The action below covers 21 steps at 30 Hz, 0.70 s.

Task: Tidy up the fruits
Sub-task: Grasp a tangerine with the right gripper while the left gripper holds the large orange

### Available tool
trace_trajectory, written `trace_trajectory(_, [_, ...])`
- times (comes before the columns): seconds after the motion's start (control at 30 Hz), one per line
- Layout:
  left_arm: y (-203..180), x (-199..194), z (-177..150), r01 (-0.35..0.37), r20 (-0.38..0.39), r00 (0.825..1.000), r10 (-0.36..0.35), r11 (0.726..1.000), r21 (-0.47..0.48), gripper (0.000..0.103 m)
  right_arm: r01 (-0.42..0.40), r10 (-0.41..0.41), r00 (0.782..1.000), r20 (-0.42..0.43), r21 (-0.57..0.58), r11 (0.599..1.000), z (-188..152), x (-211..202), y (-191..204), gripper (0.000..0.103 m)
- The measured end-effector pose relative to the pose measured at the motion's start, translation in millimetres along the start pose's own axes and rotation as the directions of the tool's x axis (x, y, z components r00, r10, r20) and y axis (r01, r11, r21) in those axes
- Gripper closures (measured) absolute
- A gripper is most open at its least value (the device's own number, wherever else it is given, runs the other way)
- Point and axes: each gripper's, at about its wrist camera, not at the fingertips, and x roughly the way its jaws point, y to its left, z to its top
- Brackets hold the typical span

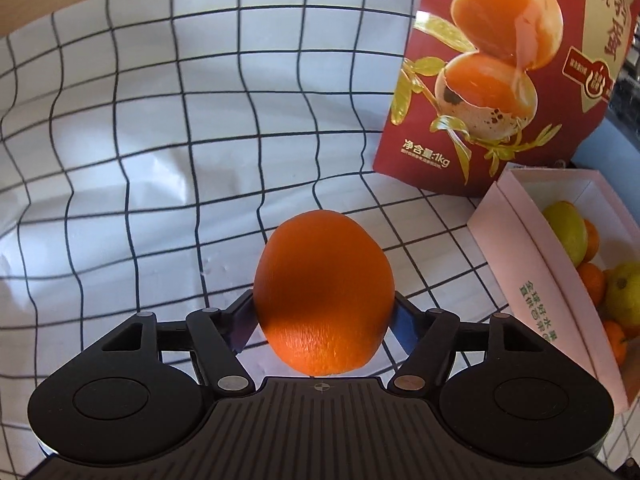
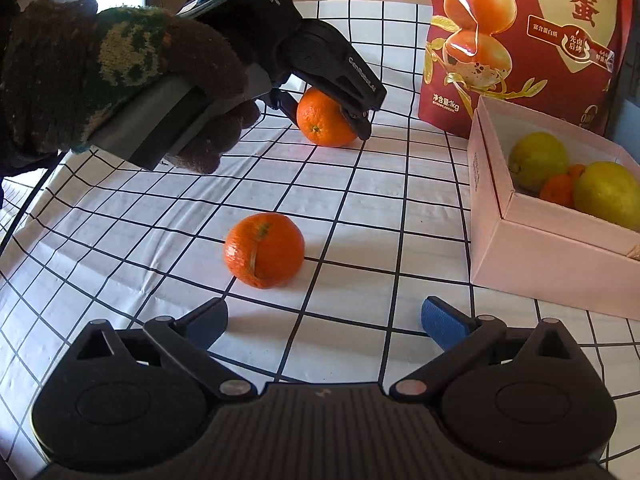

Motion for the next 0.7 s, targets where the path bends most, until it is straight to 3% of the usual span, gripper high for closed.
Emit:
trace_trajectory(0.27, [7.0, -35.4, -44.0, -0.005, 0.011, 1.000, 0.005, 1.000, -0.014, 0.029, 0.003, -0.003, 1.000, -0.004, -0.011, 1.000, 0.1, 0.9, 0.4, 0.000])
trace_trajectory(0.47, [20.7, -90.1, -96.2, 0.028, 0.000, 1.000, -0.028, 0.996, -0.088, 0.029, 0.005, -0.005, 1.000, -0.005, -0.016, 1.000, 0.1, 1.0, 0.6, 0.000])
trace_trajectory(0.7, [34.6, -121.5, -142.2, 0.005, -0.019, 1.000, -0.008, 0.983, -0.181, 0.029, 0.006, -0.006, 1.000, -0.008, -0.021, 1.000, -0.1, 0.4, 1.9, 0.000])
